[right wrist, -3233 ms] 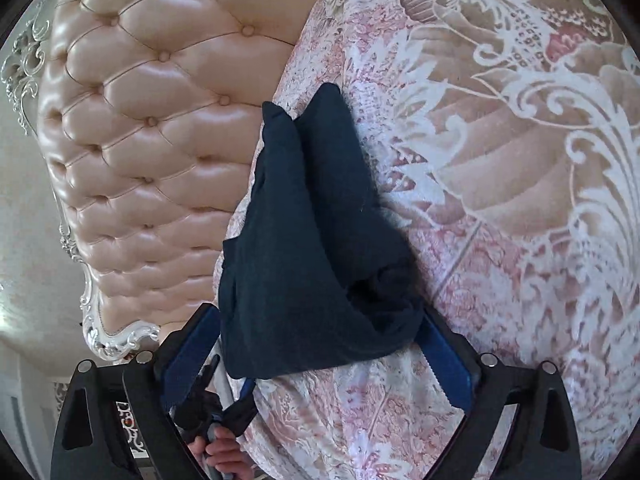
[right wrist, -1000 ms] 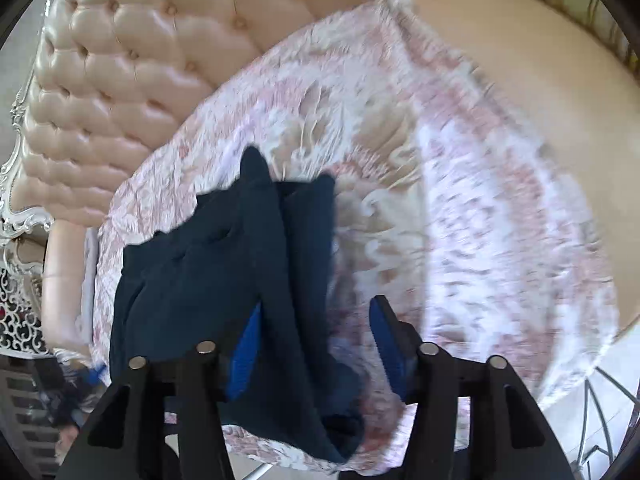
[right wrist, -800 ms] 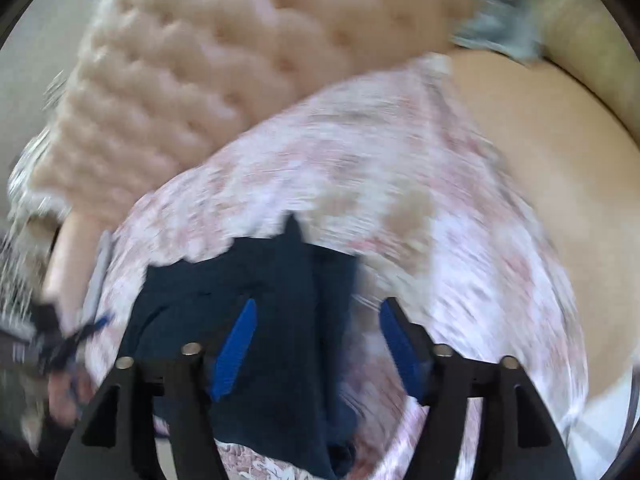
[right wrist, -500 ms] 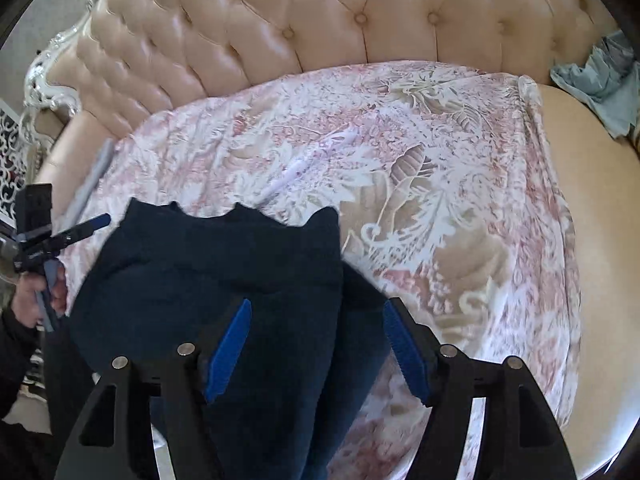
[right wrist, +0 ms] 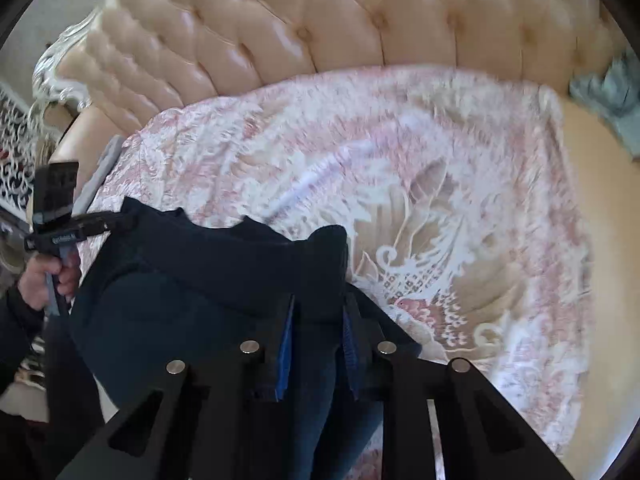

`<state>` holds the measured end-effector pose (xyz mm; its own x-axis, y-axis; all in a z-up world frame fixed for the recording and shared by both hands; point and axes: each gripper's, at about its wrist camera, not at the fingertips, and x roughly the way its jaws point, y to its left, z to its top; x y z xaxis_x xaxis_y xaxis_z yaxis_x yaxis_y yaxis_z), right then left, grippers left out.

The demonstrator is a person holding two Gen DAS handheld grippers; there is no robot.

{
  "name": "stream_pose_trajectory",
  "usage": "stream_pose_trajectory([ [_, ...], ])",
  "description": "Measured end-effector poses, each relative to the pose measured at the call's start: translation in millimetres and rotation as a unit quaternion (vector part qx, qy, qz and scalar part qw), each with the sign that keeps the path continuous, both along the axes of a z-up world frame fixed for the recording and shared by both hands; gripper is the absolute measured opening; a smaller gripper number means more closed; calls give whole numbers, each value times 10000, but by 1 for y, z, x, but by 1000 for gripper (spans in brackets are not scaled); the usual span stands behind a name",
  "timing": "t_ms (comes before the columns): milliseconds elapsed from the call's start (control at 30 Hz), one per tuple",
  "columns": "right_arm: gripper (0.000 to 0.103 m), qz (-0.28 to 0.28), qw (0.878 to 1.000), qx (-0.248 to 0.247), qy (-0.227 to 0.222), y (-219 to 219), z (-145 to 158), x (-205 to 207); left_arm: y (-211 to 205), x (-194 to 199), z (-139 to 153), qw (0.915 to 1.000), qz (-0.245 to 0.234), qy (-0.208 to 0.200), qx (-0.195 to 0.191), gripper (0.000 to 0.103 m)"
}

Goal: Fold clothes

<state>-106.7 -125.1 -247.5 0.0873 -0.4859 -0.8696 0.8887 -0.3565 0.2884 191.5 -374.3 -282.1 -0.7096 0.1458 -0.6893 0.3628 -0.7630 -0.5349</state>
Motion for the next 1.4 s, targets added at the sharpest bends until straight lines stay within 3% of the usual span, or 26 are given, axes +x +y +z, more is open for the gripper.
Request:
stream_pose_trajectory([
  [233,19,-228,9968,-678,363,59,84,51,60,58,93,9924,-315,1174,-185,19],
  [333,19,-439,9957,-739,359,95,111,77,97,86,116,9882,-628,1377,-224,19],
  [400,19,-616,9961,-622,92,128,114,98,128,108,121,9863,-877,1398,13,18],
  [533,19,-813,9955,-289,-379,178,100,135,161,128,109,9862,-1156,1166,211,17],
  [633,19,-915,9947,-221,-422,178,84,128,137,115,93,9895,-908,1065,346,16],
  [800,19,-752,9960,-423,-243,132,79,81,79,62,84,9929,-673,973,128,16],
  [1000,19,-802,9963,-304,-20,64,70,7,17,1,45,9974,-380,537,284,15],
  [1100,19,-889,9954,-253,-261,46,54,-20,3,-11,21,9975,-243,390,541,15],
  [1167,19,-963,9945,81,-397,41,30,-26,-2,-13,6,9978,-132,170,623,15],
  [1267,23,-1020,9904,42,-931,52,11,-22,-6,-4,-3,9952,18,217,958,16],
  [1300,23,-1048,9886,-9,-1086,57,9,-21,-7,0,-6,9937,78,239,1091,24],
  [1333,31,-1075,9864,-60,-1240,63,6,-20,-9,3,-10,9920,138,262,1223,42],
  [1400,43,-1190,9823,-109,-1441,75,1,-21,-9,7,-12,9904,206,287,1337,66],
])
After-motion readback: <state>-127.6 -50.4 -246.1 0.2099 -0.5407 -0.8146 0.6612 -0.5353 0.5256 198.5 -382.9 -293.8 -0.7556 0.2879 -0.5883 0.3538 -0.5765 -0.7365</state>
